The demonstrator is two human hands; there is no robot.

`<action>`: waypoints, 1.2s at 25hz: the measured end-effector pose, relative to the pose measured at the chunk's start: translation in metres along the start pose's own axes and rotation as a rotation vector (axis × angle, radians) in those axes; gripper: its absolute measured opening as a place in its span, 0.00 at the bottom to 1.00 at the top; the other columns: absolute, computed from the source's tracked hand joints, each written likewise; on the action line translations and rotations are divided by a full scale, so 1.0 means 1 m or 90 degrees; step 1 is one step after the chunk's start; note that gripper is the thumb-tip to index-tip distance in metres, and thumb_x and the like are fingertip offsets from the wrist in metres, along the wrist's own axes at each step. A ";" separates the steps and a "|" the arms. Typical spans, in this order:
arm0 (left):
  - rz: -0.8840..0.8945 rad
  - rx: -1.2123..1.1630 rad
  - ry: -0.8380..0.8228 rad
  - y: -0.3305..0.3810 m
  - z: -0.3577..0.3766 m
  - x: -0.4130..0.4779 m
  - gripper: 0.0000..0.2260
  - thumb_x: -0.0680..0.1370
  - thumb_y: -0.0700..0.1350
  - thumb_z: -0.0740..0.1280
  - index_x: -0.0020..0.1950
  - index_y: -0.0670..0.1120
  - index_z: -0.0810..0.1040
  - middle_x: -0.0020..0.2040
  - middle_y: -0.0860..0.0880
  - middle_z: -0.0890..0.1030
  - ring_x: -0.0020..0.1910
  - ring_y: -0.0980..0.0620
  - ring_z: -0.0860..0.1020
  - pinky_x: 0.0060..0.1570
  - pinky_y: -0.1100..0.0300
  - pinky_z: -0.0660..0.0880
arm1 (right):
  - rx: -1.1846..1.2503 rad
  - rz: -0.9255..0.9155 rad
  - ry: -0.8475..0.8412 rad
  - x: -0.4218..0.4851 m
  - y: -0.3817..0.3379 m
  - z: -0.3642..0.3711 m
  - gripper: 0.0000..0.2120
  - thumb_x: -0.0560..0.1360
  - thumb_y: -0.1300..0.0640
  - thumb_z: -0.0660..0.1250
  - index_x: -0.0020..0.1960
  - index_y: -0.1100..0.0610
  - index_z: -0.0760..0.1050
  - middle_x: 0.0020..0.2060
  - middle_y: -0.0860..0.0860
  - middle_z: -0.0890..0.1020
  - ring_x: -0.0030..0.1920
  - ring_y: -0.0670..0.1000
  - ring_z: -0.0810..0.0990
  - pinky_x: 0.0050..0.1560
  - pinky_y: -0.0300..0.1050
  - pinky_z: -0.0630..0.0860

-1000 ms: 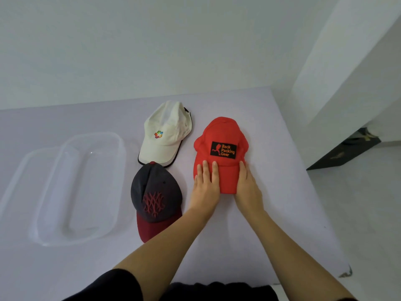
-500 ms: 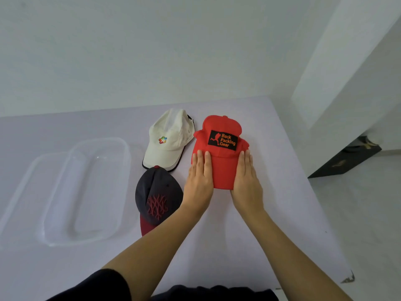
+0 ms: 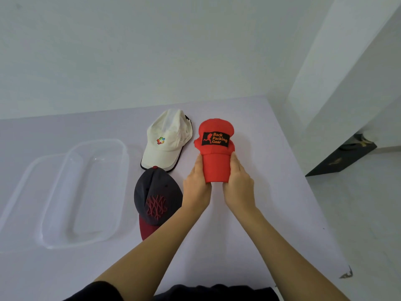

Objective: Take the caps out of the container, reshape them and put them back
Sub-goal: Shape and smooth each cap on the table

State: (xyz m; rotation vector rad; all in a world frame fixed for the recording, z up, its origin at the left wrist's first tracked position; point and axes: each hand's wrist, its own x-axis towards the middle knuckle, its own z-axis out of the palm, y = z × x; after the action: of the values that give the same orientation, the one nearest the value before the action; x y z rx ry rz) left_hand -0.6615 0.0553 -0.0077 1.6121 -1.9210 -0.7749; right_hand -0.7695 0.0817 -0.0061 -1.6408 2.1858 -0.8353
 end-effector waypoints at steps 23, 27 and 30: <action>-0.043 -0.214 0.003 0.006 -0.025 -0.011 0.19 0.79 0.40 0.57 0.69 0.47 0.70 0.47 0.48 0.82 0.39 0.53 0.78 0.40 0.58 0.75 | 0.225 0.015 0.063 -0.022 -0.028 -0.014 0.28 0.76 0.60 0.60 0.75 0.55 0.57 0.63 0.57 0.77 0.58 0.59 0.78 0.58 0.49 0.73; 0.037 -0.016 0.023 -0.011 -0.035 -0.010 0.26 0.77 0.39 0.58 0.75 0.45 0.60 0.61 0.44 0.78 0.51 0.42 0.78 0.46 0.55 0.72 | 0.078 -0.100 0.021 -0.001 -0.007 -0.036 0.29 0.76 0.64 0.60 0.75 0.58 0.56 0.69 0.59 0.69 0.66 0.59 0.71 0.63 0.55 0.72; 0.063 0.007 0.039 -0.009 -0.037 -0.019 0.27 0.77 0.38 0.59 0.76 0.44 0.58 0.63 0.43 0.77 0.52 0.42 0.78 0.45 0.55 0.72 | 0.045 -0.116 0.010 0.007 -0.003 -0.039 0.28 0.76 0.63 0.58 0.75 0.58 0.56 0.69 0.57 0.70 0.65 0.59 0.72 0.61 0.54 0.73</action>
State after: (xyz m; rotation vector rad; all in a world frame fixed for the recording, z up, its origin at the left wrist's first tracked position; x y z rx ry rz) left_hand -0.6262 0.0687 0.0121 1.5163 -1.9490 -0.6677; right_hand -0.7907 0.0850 0.0275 -1.8244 2.0141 -0.9645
